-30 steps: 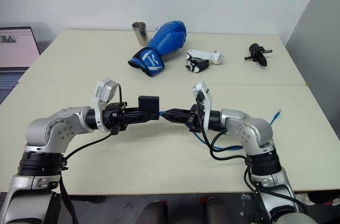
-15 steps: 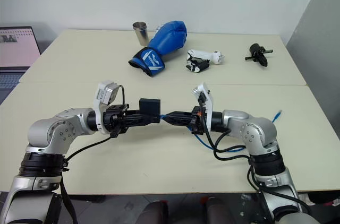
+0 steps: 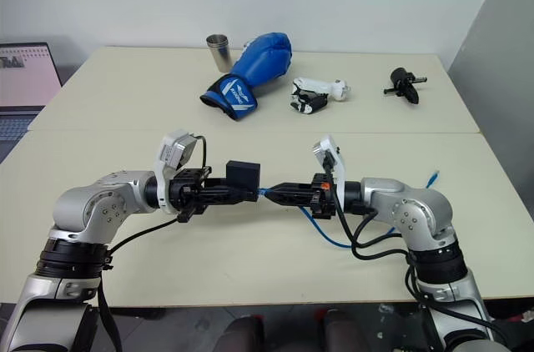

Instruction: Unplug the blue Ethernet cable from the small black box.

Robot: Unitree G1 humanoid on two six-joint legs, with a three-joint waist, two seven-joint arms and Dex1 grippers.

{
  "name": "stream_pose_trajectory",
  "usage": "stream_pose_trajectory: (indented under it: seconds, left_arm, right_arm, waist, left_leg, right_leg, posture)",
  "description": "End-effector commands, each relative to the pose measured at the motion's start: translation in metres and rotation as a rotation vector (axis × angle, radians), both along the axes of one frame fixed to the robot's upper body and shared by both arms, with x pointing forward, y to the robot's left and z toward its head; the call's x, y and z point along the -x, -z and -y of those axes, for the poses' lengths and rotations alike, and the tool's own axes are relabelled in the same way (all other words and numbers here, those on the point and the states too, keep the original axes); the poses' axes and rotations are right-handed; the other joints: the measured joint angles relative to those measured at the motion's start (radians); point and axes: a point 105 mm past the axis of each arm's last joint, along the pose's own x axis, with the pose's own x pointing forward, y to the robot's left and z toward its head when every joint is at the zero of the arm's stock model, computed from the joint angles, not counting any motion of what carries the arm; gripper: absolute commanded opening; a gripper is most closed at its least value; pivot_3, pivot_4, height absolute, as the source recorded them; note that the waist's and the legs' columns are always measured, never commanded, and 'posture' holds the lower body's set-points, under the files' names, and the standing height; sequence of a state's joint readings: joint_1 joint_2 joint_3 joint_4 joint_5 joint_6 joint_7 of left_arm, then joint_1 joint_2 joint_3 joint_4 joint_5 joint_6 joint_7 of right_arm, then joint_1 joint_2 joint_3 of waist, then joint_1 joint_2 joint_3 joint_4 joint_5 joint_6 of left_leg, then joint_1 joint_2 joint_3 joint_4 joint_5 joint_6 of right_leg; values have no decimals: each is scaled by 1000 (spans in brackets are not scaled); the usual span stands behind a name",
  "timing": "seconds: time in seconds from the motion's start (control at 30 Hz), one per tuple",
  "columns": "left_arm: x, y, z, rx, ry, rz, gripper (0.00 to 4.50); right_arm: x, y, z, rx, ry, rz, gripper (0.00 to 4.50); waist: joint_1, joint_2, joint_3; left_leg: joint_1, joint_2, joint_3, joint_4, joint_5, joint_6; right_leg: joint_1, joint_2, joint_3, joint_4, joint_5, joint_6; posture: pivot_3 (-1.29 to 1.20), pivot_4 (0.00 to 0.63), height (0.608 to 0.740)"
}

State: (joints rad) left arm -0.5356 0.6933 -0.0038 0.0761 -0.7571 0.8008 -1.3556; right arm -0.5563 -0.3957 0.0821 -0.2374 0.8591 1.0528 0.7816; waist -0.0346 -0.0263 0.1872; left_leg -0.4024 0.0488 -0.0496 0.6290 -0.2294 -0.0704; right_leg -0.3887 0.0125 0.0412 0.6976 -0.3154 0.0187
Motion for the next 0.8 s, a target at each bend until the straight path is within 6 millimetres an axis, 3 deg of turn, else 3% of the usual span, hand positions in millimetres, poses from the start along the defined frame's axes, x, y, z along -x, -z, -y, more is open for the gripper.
stream_pose_trajectory:
  seconds: [0.03, 0.27, 0.47, 0.8]
  left_arm:
    - [-8, -10, -17, -3, -97, 34, 785]
    - [-5, -9, -14, 3, -70, 19, 785]
    - [4, -3, -11, -34, -12, 2, 785]
    - [0, -11, -6, -4, 4, 25, 785]
  right_arm:
    - [8, -15, 8, -44, -12, 40, 1191]
    - [11, -17, 8, -50, -21, 39, 2685]
    - [-2, -17, 7, -52, 46, 74, 2705]
    - [-3, -7, -7, -44, 30, 62, 2705]
  waist:
    - [0, 0, 0]
    - [0, 0, 0]
    - [-1, 0, 0]
    - [0, 0, 0]
  left_leg:
    - [0, 0, 0, 0, 0, 0]
    - [0, 0, 0, 0, 0, 0]
    - [0, 0, 0, 0, 0, 0]
    - [0, 0, 0, 0, 0, 0]
  right_leg:
    - [0, 0, 0, 0, 0, 0]
    - [0, 0, 0, 0, 0, 0]
    - [0, 0, 0, 0, 0, 0]
    - [0, 0, 0, 0, 0, 0]
  posture:
    - [0, 150, 740]
    - [0, 150, 740]
    - [0, 150, 740]
    - [0, 150, 740]
